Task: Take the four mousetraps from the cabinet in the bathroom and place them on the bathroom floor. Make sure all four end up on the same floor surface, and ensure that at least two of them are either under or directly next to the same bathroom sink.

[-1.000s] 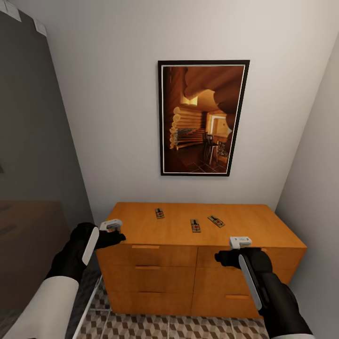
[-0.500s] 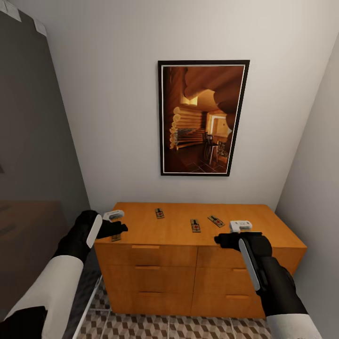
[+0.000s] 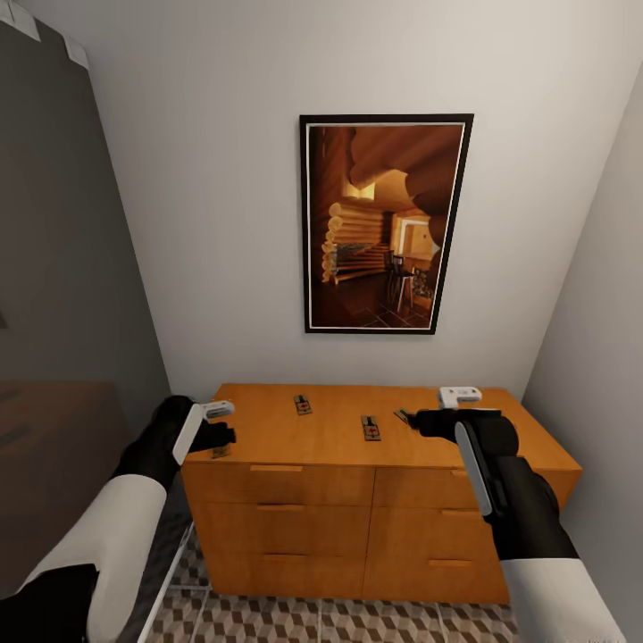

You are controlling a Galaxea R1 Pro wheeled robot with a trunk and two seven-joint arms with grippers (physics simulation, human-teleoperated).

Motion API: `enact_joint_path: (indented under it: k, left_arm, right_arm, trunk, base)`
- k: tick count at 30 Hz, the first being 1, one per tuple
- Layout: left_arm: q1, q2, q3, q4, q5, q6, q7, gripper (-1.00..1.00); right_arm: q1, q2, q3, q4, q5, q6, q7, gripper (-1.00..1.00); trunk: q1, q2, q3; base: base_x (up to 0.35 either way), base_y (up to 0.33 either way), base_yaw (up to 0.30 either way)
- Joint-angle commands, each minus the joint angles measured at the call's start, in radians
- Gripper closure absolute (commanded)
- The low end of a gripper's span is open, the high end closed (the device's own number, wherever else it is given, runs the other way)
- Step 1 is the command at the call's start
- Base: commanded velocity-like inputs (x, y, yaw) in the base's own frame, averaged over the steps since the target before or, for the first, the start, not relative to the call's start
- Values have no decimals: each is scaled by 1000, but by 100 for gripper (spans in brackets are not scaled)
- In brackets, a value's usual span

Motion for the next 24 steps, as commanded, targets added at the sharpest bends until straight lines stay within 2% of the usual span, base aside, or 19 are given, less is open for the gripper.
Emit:
enact_joint_path:
  k: [1,8,16,18,21,24]
  left_arm:
    - [-1,-6,2,1,10,3,17,-100]
    - [-14,-28,2,5,9,5,40,-100]
    - [-97,-35,2,37,9,6,47,-100]
    - [-150,-44,2,102,9,3,54,-100]
    - [-172,-54,2,139,9,1,64,-100]
    - [-205,-78,2,196,8,-1,95,-100]
  right_arm:
    - [-3,-1,1,-1,1,4,-1,-100]
    - [-28,-22,1,0,1,4,-1,-100]
    - [-56,-37,1,3,2,4,-1,-100]
    - [-73,-51,1,19,3,4,-1,-100]
    - [-87,-64,2,24,5,4,-1,-100]
    - [-107,-90,3,28,10,4,-1,-100]
  trunk:
    - [0,-1,-1]
    - [0,-1,-1]
    - [0,-1,-1]
    - [0,-1,-1]
    - [0,-1,-1]
    - [0,-1,-1]
  base:
    - [0,0,0]
    - [0,0,0]
    - [0,0,0]
    - [0,0,0]
    - [0,0,0]
    - [0,0,0]
